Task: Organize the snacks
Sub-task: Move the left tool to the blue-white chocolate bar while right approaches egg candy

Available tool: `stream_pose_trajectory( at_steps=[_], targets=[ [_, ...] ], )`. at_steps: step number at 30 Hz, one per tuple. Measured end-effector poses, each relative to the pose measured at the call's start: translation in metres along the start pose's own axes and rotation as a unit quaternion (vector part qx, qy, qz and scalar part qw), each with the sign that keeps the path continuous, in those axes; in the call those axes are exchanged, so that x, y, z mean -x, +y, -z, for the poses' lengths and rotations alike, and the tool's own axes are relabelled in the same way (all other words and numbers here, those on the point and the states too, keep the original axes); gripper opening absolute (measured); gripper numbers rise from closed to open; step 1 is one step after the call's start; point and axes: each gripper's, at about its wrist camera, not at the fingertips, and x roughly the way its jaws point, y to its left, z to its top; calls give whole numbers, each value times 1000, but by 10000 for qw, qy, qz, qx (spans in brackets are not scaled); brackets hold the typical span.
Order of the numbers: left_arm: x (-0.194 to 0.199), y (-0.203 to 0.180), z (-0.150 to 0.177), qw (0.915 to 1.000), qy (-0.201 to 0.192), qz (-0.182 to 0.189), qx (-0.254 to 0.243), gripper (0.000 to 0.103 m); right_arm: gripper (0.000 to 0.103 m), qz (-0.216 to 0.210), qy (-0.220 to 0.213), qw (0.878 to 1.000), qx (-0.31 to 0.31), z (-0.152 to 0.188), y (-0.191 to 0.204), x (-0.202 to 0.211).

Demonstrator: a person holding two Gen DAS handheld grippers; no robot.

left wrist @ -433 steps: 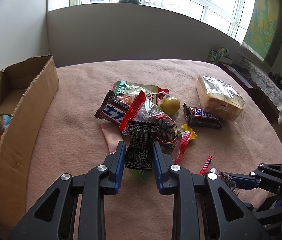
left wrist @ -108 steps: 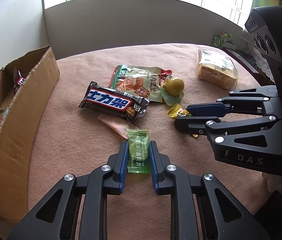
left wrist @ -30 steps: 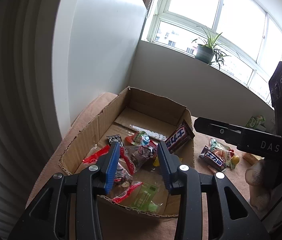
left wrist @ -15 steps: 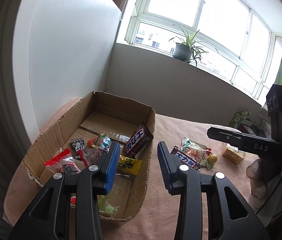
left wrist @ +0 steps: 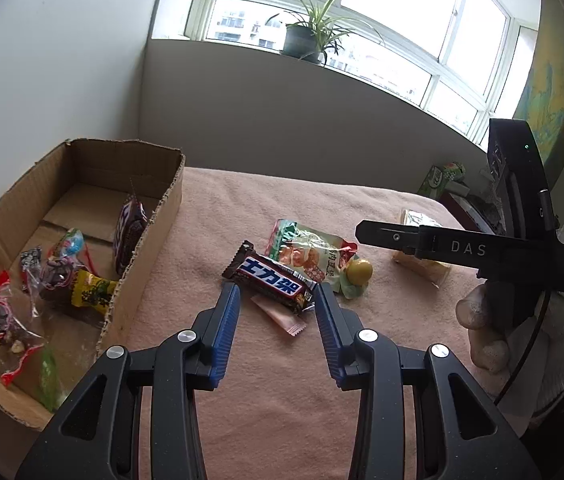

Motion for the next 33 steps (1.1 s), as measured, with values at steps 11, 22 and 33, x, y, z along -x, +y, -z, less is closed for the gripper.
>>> stream_pose_trajectory(
  at_steps=[11,22,33],
  targets=[
    [-49,-5,-5,9973,582,-283,360,38,48,11,276,9994,-211,11,-21,-12],
    [-87,-1,-18,9925,987,-462,557,38,48,-80,397,9978,-520,9,-38,-18],
    [-91,-16,-14,9935,932,-596,272,40,48,-101,478,9969,-615,7,-28,-29]
  ],
)
